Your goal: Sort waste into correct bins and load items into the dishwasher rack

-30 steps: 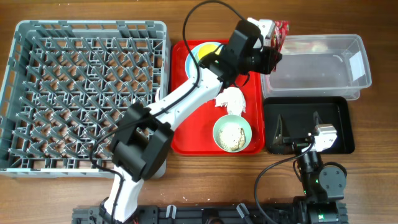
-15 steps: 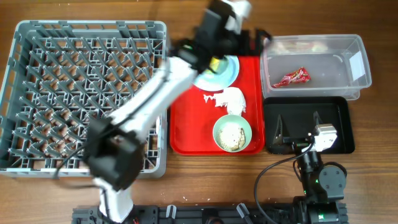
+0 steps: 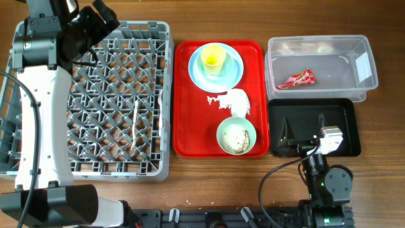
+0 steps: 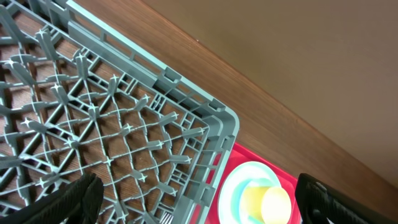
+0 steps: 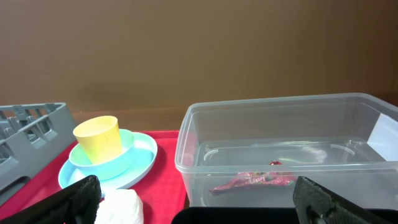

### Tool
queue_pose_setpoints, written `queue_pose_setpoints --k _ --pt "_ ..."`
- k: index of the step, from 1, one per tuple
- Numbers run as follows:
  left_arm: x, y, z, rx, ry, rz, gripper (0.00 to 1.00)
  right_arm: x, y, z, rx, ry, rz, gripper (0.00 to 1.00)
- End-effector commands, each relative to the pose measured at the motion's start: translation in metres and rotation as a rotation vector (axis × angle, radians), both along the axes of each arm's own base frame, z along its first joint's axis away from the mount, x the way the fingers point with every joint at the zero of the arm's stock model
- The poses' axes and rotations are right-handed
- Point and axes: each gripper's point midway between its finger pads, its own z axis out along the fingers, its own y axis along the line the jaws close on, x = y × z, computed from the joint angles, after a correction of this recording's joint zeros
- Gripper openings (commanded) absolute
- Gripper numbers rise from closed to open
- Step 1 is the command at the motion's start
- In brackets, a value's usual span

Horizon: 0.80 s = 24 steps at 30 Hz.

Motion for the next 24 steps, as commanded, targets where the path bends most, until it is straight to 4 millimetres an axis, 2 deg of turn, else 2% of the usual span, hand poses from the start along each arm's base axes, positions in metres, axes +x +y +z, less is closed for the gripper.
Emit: queue_pose_setpoints --k 1,8,10,12,14,16,17,18,21,22,23,24 --pt "0.000 0.004 -0.003 0.009 0.009 0.009 1.00 -0.001 0.004 0.001 -0.013 -0.008 0.020 1.00" --pt "0.000 0.004 -0.003 0.009 0.009 0.009 1.00 -0.001 0.004 0.001 -0.012 -0.007 0.021 1.00" --pt "0.000 0.004 -0.003 0.009 0.009 0.008 1.00 -0.003 0.020 0.009 0.066 -0.027 0.117 1.00" --pt "0.000 0.004 -0.003 0.009 0.009 0.009 1.00 -0.014 0.050 0.017 0.132 -0.013 0.299 1.00" --pt "0.000 0.004 -0.003 0.009 0.009 0.009 1.00 -0.024 0.059 0.031 0.160 0.027 0.359 1.00" --pt "0.000 0.004 -0.003 0.009 0.009 0.008 1.00 -0.034 0.061 0.065 0.190 0.093 0.367 1.00" --pt "0.000 0.004 -0.003 0.009 0.009 0.009 1.00 -0.036 0.062 0.076 0.194 0.122 0.372 1.00" --pt "0.000 0.004 -0.003 0.009 0.009 0.009 1.00 -0.039 0.066 0.097 0.166 0.236 0.394 1.00" --pt "0.000 0.004 -0.003 0.009 0.009 0.009 1.00 -0.035 0.063 0.106 0.039 0.619 0.390 1.00" --pt "0.000 0.004 -0.003 0.009 0.009 0.009 1.00 -0.026 0.063 0.112 0.053 0.691 0.390 1.00" --pt "0.000 0.004 -0.003 0.009 0.009 0.009 1.00 -0.010 0.075 0.123 0.205 0.805 0.403 1.00" --pt "0.000 0.004 -0.003 0.009 0.009 0.008 1.00 -0.005 0.083 0.123 0.261 0.855 0.437 1.00"
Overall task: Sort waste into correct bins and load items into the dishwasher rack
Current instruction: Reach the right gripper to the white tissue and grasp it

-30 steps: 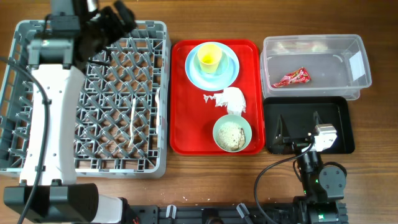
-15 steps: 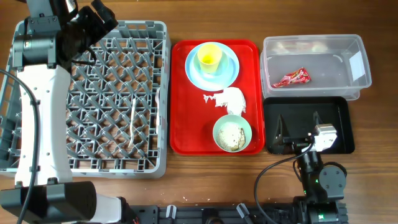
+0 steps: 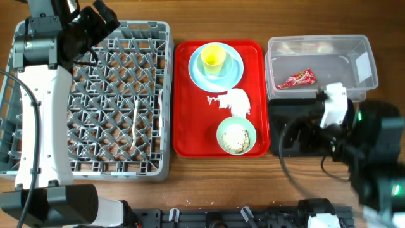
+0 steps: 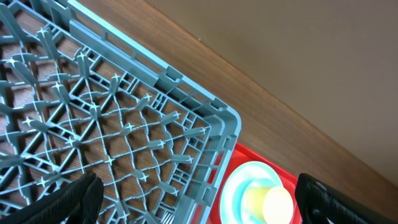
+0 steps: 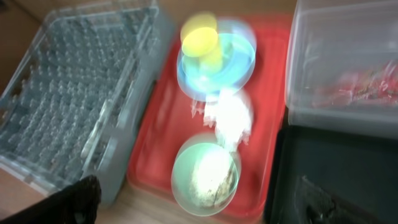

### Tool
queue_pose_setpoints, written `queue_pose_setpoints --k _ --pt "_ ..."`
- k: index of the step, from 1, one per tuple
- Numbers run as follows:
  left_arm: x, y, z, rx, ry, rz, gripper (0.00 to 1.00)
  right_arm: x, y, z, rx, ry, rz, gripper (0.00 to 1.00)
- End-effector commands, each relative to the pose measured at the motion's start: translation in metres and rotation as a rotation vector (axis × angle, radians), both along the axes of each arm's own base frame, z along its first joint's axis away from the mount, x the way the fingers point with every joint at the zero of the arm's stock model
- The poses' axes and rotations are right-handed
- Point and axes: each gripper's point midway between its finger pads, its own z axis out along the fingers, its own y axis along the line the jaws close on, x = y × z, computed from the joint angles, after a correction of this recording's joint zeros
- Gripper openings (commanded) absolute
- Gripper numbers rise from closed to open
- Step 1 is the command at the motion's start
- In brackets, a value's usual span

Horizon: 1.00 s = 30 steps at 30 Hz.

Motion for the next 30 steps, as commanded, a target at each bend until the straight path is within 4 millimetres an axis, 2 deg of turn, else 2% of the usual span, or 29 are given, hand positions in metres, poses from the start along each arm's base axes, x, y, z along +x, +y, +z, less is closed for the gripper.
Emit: queue_pose_setpoints --k 1,3,4,7,9,10,12,16,19,23,24,26,27,29,30 --pt "0.000 0.003 -0.002 0.004 0.004 0.003 1.00 0.025 0.032 0.015 0.234 0.197 0.033 0.88" --pt "0.000 0.003 -0.002 0.004 0.004 0.003 1.00 0.038 0.042 -0.012 0.235 0.320 0.039 0.56" --pt "0.000 0.003 -0.002 0.004 0.004 0.003 1.00 0.043 0.044 -0.031 0.181 0.369 0.009 0.54" --pt "0.000 0.003 -0.002 0.004 0.004 0.003 1.00 0.060 0.064 -0.088 -0.128 0.394 -0.040 0.55" --pt "0.000 0.003 -0.002 0.004 0.004 0.003 1.00 0.082 0.072 -0.112 -0.273 0.338 -0.061 0.58" --pt "0.000 0.003 -0.002 0.004 0.004 0.003 1.00 0.095 0.070 -0.122 -0.322 0.320 -0.092 0.63" --pt "0.000 0.003 -0.002 0.004 0.004 0.003 1.00 0.116 0.071 -0.149 -0.350 0.336 -0.138 0.68" --pt "0.000 0.003 -0.002 0.004 0.004 0.003 1.00 0.150 0.078 -0.196 -0.389 0.333 -0.157 0.71" --pt "0.000 0.003 -0.002 0.004 0.004 0.003 1.00 0.156 0.071 -0.230 -0.469 0.361 -0.162 0.70" --pt "0.000 0.003 -0.002 0.004 0.004 0.003 1.00 0.143 0.067 -0.286 -0.536 0.490 -0.140 0.64" --pt "0.000 0.003 -0.002 0.004 0.004 0.003 1.00 0.139 0.068 -0.294 -0.534 0.514 -0.128 0.56" --pt "0.000 0.003 -0.002 0.004 0.004 0.003 1.00 0.138 0.073 -0.291 -0.511 0.521 -0.111 0.37" --pt "0.000 0.003 -0.002 0.004 0.004 0.003 1.00 0.142 0.075 -0.274 -0.502 0.504 -0.114 0.30" --pt "0.000 0.003 -0.002 0.004 0.004 0.003 1.00 0.159 0.083 -0.226 -0.458 0.426 -0.123 0.21" --pt "0.000 0.003 -0.002 0.004 0.004 0.003 1.00 0.174 0.085 -0.167 -0.419 0.306 -0.144 0.12"
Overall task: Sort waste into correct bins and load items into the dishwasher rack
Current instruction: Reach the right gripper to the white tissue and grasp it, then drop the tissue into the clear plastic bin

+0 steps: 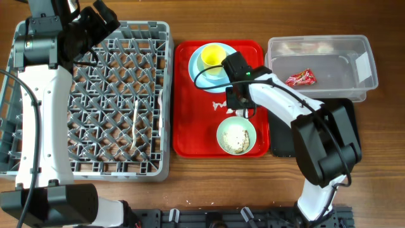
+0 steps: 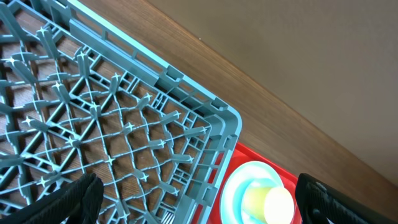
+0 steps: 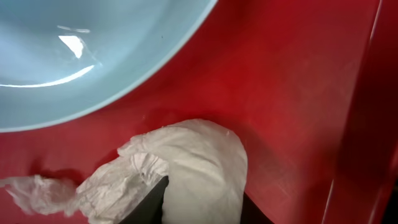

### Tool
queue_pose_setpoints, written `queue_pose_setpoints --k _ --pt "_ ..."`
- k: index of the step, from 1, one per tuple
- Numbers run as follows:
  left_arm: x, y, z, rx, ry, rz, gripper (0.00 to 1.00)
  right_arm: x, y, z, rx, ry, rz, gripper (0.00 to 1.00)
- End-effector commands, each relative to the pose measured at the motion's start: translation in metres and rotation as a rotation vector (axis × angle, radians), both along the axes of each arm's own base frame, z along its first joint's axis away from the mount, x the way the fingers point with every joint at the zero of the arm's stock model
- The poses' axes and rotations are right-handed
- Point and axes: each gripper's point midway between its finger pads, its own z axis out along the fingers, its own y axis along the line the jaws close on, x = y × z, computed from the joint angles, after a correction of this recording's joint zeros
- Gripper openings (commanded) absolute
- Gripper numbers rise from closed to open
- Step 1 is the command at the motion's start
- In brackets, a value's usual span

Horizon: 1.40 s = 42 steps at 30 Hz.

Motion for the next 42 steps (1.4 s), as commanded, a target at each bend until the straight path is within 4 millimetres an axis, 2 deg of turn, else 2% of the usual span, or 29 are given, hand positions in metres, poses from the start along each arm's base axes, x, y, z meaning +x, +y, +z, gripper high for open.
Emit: queue_pose_setpoints --k 1,2,4,5,6,7,8,10,12,13,14,15,17,19,20,21,23,24,26,28,29,30,31,32,33,34,37,39,42 --pt "0.000 0.003 0.000 0.005 -0.002 0.003 1.00 0.044 0.003 0.134 0.066 -0.314 -0.021 0.09" --pt "0.000 0.003 0.000 0.005 -0.001 0.004 1.00 0.049 -0.007 0.163 0.041 -0.390 -0.048 0.08" --pt "0.000 0.003 0.000 0.005 -0.002 0.004 1.00 0.054 -0.051 0.230 -0.047 -0.592 -0.161 0.08" --pt "0.000 0.003 0.000 0.005 -0.002 0.003 1.00 0.052 -0.077 0.248 -0.083 -0.639 -0.223 0.08" --pt "0.000 0.003 0.000 0.005 -0.001 0.003 1.00 0.051 -0.103 0.253 -0.102 -0.643 -0.282 0.09" --pt "0.000 0.003 0.000 0.005 -0.001 0.004 1.00 0.051 -0.119 0.251 -0.117 -0.634 -0.317 0.09" --pt "0.000 0.003 0.000 0.005 -0.002 0.003 1.00 0.053 -0.150 0.239 -0.144 -0.605 -0.394 0.09" --pt "0.000 0.003 0.000 0.005 -0.002 0.003 1.00 0.060 -0.189 0.204 -0.160 -0.553 -0.481 0.09" --pt "0.000 0.003 0.000 0.005 -0.002 0.003 1.00 0.073 -0.202 0.158 -0.109 -0.472 -0.441 0.16" --pt "0.000 0.003 0.000 0.005 -0.002 0.004 1.00 0.081 -0.201 0.138 -0.085 -0.431 -0.397 0.27" --pt "0.000 0.003 0.000 0.005 -0.001 0.003 1.00 0.084 -0.204 0.124 -0.086 -0.403 -0.390 0.74" --pt "0.000 0.003 0.000 0.005 -0.001 0.003 1.00 0.084 -0.207 0.120 -0.089 -0.395 -0.398 0.92" --pt "0.000 0.003 0.000 0.005 -0.001 0.003 1.00 0.087 -0.214 0.152 -0.080 -0.464 -0.415 0.99" --pt "0.000 0.003 0.000 0.005 -0.001 0.003 1.00 0.086 -0.213 0.210 -0.105 -0.579 -0.320 1.00" --pt "0.000 0.003 0.000 0.005 -0.001 0.003 1.00 0.075 -0.208 0.237 -0.099 -0.614 -0.279 1.00" --pt "0.000 0.003 0.000 0.005 -0.001 0.004 1.00 0.053 -0.187 0.260 0.005 -0.619 -0.213 1.00" --pt "0.000 0.003 0.000 0.005 -0.001 0.004 1.00 0.019 -0.149 0.279 0.203 -0.600 -0.111 0.96" --pt "0.000 0.003 0.000 0.005 -0.002 0.003 1.00 -0.007 -0.128 0.287 0.320 -0.560 -0.078 0.89" --pt "0.000 0.003 0.000 0.005 -0.001 0.003 1.00 -0.069 -0.103 0.289 0.447 -0.427 -0.062 0.86" --pt "0.000 0.003 0.000 0.005 -0.001 0.003 1.00 -0.102 -0.095 0.281 0.445 -0.352 -0.022 0.86" --pt "0.000 0.003 0.000 0.005 -0.001 0.004 1.00 -0.123 -0.081 0.272 0.462 -0.284 0.018 0.85" --pt "0.000 0.003 0.000 0.005 -0.001 0.003 1.00 -0.136 -0.069 0.264 0.481 -0.238 0.054 0.84" --pt "0.000 0.003 0.000 0.005 -0.001 0.003 1.00 -0.149 -0.055 0.250 0.489 -0.183 0.104 0.76" --pt "0.000 0.003 0.000 0.005 -0.001 0.004 1.00 -0.156 -0.038 0.234 0.500 -0.138 0.152 0.64" --pt "0.000 0.003 0.000 0.005 -0.001 0.003 1.00 -0.158 -0.022 0.218 0.513 -0.114 0.178 0.57" --pt "0.000 0.003 0.000 0.005 -0.001 0.003 1.00 -0.156 -0.006 0.195 0.507 -0.105 0.183 0.50" --pt "0.000 0.003 0.000 0.005 -0.001 0.004 1.00 -0.151 0.021 0.135 0.401 -0.156 0.172 0.48" --pt "0.000 0.003 0.000 0.005 -0.002 0.003 1.00 -0.149 0.044 0.098 0.304 -0.218 0.258 0.48" --pt "0.000 0.003 0.000 0.005 -0.002 0.003 1.00 -0.149 0.066 0.065 0.228 -0.211 0.325 0.48"
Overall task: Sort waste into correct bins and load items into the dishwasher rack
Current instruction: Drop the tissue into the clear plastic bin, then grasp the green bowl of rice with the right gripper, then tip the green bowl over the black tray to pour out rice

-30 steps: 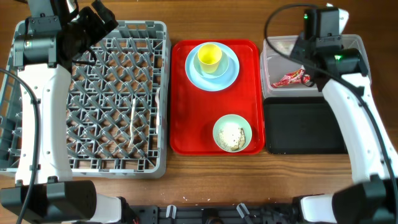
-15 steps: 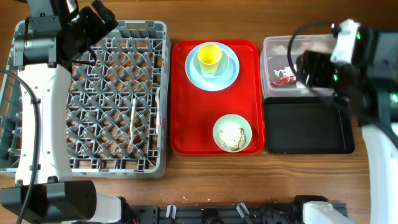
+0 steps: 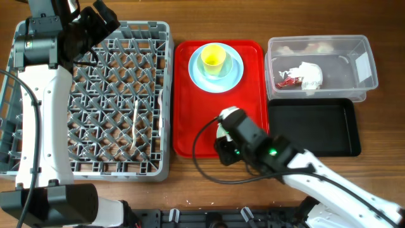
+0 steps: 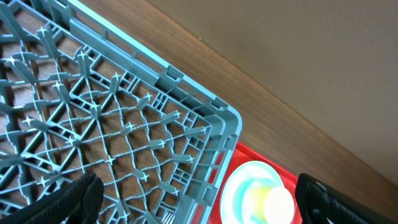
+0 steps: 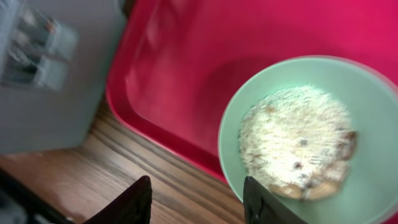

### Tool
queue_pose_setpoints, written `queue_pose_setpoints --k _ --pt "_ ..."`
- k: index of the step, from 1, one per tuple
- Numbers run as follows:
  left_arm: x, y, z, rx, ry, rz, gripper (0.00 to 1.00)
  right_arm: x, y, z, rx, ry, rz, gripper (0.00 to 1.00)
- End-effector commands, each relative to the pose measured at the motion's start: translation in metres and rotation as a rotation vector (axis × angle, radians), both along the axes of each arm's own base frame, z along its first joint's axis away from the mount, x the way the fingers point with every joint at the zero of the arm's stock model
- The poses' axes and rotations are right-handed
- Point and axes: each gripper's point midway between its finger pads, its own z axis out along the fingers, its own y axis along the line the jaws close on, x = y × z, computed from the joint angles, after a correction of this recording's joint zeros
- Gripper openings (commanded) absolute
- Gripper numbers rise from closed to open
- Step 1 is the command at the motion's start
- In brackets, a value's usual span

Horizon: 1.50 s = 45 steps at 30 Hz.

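Observation:
A green bowl (image 5: 298,134) with pale food scraps sits at the front of the red tray (image 3: 190,107). My right gripper (image 5: 198,190) hovers open at the bowl's rim and the tray's front edge, and in the overhead view the right gripper (image 3: 226,151) hides most of the bowl. A yellow cup (image 3: 214,58) stands on a blue plate (image 3: 233,71). The crumpled white napkin (image 3: 308,76) lies in the clear bin (image 3: 364,60) beside a red wrapper (image 3: 284,80). My left gripper (image 4: 196,205) hangs open above the grey rack's (image 3: 120,95) far right corner.
A black bin (image 3: 313,126) stands in front of the clear bin, right of the tray. A thin white stick (image 3: 135,120) lies in the rack. Bare wood runs along the table's front edge (image 5: 124,180).
The napkin was on the tray under my right gripper; it now lies in the clear bin. My right gripper is now open at the green bowl near the tray's front.
My right arm sat low in front of the black bin with the napkin on the tray. Then it was raised over the black bin, then down on the napkin. Now the napkin is in the clear bin and the gripper is at the bowl. The left arm stayed still.

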Motion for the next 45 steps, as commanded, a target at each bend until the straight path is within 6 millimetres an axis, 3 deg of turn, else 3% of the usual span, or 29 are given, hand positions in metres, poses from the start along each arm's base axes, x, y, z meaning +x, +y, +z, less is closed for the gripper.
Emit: queue_pose_setpoints --k 1,3,5,8,16,18,19,21,23,26,29,31,33,35,36,41,45 --pt "0.000 0.003 0.000 0.005 -0.001 0.003 1.00 0.011 0.004 -0.034 -0.120 -0.039 -0.024 0.48" --pt "0.000 0.003 0.000 0.005 -0.001 0.004 1.00 0.012 0.007 -0.059 -0.165 -0.003 -0.018 0.46" --pt "0.000 0.003 0.000 0.005 -0.001 0.003 1.00 0.013 0.003 -0.069 -0.202 0.005 -0.024 0.37" --pt "0.000 0.003 0.000 0.005 -0.002 0.003 1.00 0.013 0.003 -0.069 -0.204 0.002 -0.024 0.23" --pt "0.000 0.003 0.000 0.005 -0.001 0.004 1.00 0.000 -0.013 -0.076 -0.274 0.060 -0.019 0.23" --pt "0.000 0.003 0.000 0.005 -0.001 0.003 1.00 0.000 -0.013 -0.076 -0.273 0.059 -0.018 0.19" --pt "0.000 0.003 0.000 0.005 -0.001 0.003 1.00 -0.001 -0.014 -0.076 -0.276 0.061 -0.018 0.12" --pt "0.000 0.003 0.000 0.005 -0.002 0.003 1.00 -0.001 -0.014 -0.076 -0.279 0.064 -0.018 0.12" --pt "0.000 0.003 0.000 0.005 -0.002 0.003 1.00 -0.002 -0.015 -0.076 -0.283 0.067 -0.018 0.04" --pt "0.000 0.003 0.000 0.005 -0.001 0.003 1.00 0.008 -0.006 -0.052 -0.267 0.042 -0.002 0.04" --pt "0.000 0.003 0.000 0.005 -0.002 0.003 1.00 0.030 -0.007 0.007 -0.233 -0.008 -0.013 0.04" --pt "0.000 0.003 0.000 0.005 -0.002 0.003 1.00 0.042 -0.023 0.047 -0.210 -0.030 -0.067 0.04" --pt "0.000 0.003 0.000 0.005 -0.002 0.004 1.00 0.054 -0.048 0.068 -0.195 -0.052 -0.137 0.04" --pt "0.000 0.003 0.000 0.005 -0.001 0.004 1.00 0.064 -0.087 0.073 -0.167 -0.008 -0.206 0.04" --pt "0.000 0.003 0.000 0.005 -0.001 0.003 1.00 0.065 -0.094 0.073 -0.137 0.019 -0.200 0.04" --pt "0.000 0.003 0.000 0.005 -0.002 0.003 1.00 0.086 -0.162 0.082 0.316 0.072 -0.248 0.04" --pt "0.000 0.003 0.000 0.005 -0.002 0.004 1.00 0.082 -0.197 0.078 0.653 0.014 -0.304 0.04"
